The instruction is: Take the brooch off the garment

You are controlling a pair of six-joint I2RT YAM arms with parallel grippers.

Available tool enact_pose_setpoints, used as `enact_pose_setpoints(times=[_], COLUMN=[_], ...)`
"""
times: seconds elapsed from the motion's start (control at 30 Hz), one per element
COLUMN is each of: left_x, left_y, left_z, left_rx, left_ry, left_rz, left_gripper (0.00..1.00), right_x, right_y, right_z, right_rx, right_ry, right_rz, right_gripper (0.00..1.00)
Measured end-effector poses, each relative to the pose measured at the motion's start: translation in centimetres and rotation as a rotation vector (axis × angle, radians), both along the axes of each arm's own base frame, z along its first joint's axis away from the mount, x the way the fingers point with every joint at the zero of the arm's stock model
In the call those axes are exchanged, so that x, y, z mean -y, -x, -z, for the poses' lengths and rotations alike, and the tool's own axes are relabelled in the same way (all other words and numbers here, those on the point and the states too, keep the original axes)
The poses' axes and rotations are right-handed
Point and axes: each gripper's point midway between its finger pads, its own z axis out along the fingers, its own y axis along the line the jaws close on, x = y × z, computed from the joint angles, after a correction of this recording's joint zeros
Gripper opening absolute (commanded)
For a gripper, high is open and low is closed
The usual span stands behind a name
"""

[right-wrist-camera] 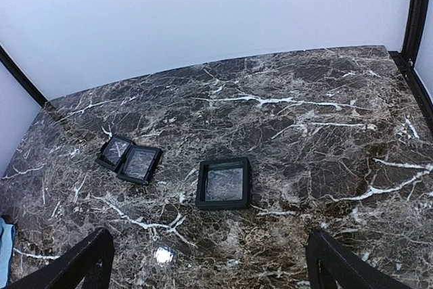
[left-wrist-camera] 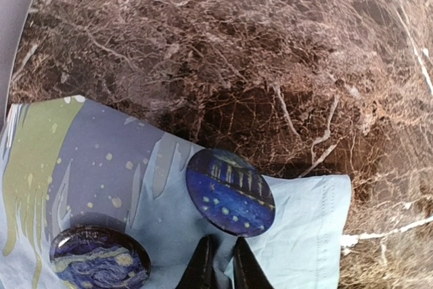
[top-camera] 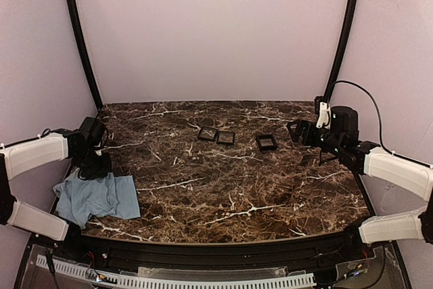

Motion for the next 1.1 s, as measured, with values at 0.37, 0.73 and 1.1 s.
enact_pose_setpoints(times=[0.37, 0.73, 1.1], left_x=[1.9, 12.0, 22.5], left_y=[-1.1, -6.5, -2.3], left_z=[-0.1, -10.4, -15.3], left_rx=[0.016, 0.298, 0.359], left_ry=[0.068, 0.35, 0.635], left_rz=[0.069, 0.434, 0.809], left_gripper=[0.01, 0.01, 0.01], right_x=[-1.0, -6.5, -18.0], right_y=[0.1, 1.9, 6.5], right_z=[-0.6, -1.8, -4.8], right_rx=[0.03, 0.046, 0.089], right_ry=[0.005, 0.018, -0.095], right_rz=[-0.063, -0.28, -0.626], right_gripper=[0.98, 0.9, 0.85])
